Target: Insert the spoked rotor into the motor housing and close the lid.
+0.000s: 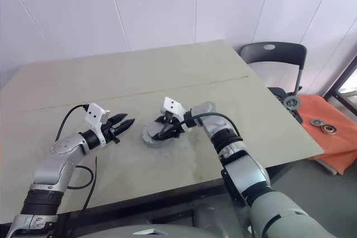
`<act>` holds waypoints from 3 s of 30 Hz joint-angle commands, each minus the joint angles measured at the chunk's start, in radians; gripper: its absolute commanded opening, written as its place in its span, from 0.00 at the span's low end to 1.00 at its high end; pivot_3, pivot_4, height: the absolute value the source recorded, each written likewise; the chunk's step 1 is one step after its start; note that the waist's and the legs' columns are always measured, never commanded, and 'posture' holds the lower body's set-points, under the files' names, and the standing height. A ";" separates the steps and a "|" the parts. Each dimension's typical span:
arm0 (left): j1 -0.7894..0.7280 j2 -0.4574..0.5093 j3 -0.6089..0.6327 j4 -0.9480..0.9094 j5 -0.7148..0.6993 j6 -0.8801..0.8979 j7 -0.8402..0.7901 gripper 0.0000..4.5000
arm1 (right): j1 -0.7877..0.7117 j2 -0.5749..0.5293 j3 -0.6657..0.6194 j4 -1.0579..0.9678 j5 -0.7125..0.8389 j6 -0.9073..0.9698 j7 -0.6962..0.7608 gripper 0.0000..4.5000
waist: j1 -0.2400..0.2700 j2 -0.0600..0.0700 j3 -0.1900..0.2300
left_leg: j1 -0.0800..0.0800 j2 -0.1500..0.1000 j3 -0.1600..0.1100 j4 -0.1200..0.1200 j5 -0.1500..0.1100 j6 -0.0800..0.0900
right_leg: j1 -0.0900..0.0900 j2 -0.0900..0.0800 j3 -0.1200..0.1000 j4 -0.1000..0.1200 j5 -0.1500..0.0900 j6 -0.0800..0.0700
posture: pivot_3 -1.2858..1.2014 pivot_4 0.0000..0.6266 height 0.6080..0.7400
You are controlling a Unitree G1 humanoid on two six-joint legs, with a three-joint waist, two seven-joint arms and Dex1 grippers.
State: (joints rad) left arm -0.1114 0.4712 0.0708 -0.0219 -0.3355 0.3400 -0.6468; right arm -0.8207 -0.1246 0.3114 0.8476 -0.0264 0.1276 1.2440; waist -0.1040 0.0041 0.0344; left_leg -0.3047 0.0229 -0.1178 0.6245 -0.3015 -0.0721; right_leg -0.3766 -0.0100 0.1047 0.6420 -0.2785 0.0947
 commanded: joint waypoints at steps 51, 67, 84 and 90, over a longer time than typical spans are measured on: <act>0.002 0.002 0.017 -0.044 -0.001 -0.006 0.016 0.44 | 0.042 0.055 -0.037 -0.010 0.051 -0.020 -0.032 0.71 | -0.025 -0.002 0.002 | -0.002 0.000 -0.001 -0.009 0.000 0.000 | -0.006 0.000 0.001 -0.006 0.001 -0.001 | 0.52 0.00 1.00; 0.001 -0.002 0.015 -0.044 0.000 -0.007 0.019 0.44 | 0.049 0.058 -0.049 -0.009 0.027 -0.104 -0.095 0.71 | -0.024 -0.002 0.002 | -0.016 0.000 -0.001 -0.010 0.000 0.000 | -0.020 0.001 0.001 -0.007 0.004 0.001 | 0.52 0.00 1.00; 0.006 0.002 0.017 -0.044 0.001 -0.009 0.018 0.44 | 0.041 0.049 -0.049 -0.034 0.067 0.049 0.003 0.71 | -0.020 -0.002 0.002 | -0.015 0.000 -0.001 -0.010 0.000 0.000 | -0.019 0.000 0.000 -0.008 0.005 0.001 | 0.52 0.00 1.00; 0.000 0.000 0.016 -0.040 0.002 -0.011 0.019 0.44 | 0.040 0.045 -0.054 -0.059 0.085 0.112 0.022 0.71 | -0.019 -0.001 0.002 | -0.018 0.000 -0.001 -0.012 0.000 0.000 | -0.021 0.000 0.000 -0.009 0.006 -0.001 | 0.52 0.00 1.00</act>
State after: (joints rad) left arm -0.0931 0.4674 0.0711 -0.0399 -0.3354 0.3430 -0.6290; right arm -0.7888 -0.0920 0.2329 0.7921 0.0537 0.2141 1.2394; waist -0.1230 0.0027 0.0367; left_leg -0.3223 0.0230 -0.1186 0.6124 -0.3014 -0.0720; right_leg -0.3974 -0.0102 0.1048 0.6325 -0.2723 0.0935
